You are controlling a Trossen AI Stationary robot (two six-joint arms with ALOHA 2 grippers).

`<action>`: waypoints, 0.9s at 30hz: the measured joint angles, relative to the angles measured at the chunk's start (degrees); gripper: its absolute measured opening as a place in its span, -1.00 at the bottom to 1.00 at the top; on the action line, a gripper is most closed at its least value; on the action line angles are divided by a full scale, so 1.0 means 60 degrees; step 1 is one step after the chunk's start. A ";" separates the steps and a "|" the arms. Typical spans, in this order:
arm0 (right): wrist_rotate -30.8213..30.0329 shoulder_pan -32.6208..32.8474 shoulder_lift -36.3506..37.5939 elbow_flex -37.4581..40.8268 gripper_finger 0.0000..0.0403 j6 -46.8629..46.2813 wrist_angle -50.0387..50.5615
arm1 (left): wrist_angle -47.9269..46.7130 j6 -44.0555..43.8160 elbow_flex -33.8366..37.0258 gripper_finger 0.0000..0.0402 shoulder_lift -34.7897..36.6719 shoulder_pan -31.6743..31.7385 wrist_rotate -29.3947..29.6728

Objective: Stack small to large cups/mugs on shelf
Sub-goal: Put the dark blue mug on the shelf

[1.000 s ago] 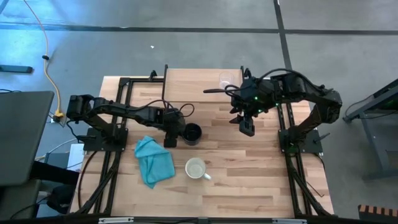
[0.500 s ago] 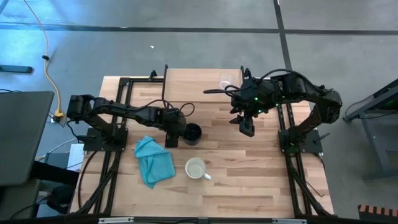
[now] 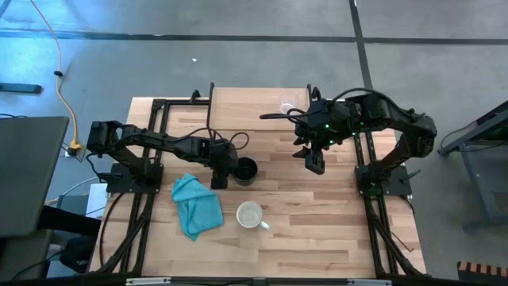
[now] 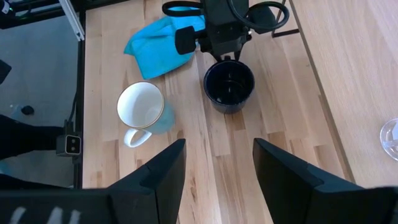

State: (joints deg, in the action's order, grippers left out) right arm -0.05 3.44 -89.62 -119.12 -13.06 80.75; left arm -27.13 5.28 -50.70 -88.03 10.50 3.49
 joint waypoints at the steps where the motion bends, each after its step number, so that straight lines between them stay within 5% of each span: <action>1: 0.0000 0.0000 0.0000 -0.0002 -0.11 0.0000 0.0000 | 0.0000 -0.0024 0.0000 -0.37 0.0000 0.0000 0.0000; 10: 0.0000 0.0000 0.0000 -0.0001 -0.11 0.0001 0.0004 | -0.0007 -0.0604 0.0000 -0.79 0.0007 -0.0004 0.0066; 19: 0.0000 0.0000 0.0000 0.0002 -0.11 0.0004 0.0007 | -0.0106 -0.2261 0.0000 -0.64 0.0007 -0.0004 0.0503; 27: 0.0000 0.0018 0.0000 -0.0002 -0.11 0.0109 0.0128 | -0.0077 -0.3999 0.0000 -0.80 0.0007 -0.0022 0.0884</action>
State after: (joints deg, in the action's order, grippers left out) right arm -0.05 3.55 -89.62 -119.13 -12.40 81.52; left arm -27.59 -18.71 -50.70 -87.99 10.37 8.79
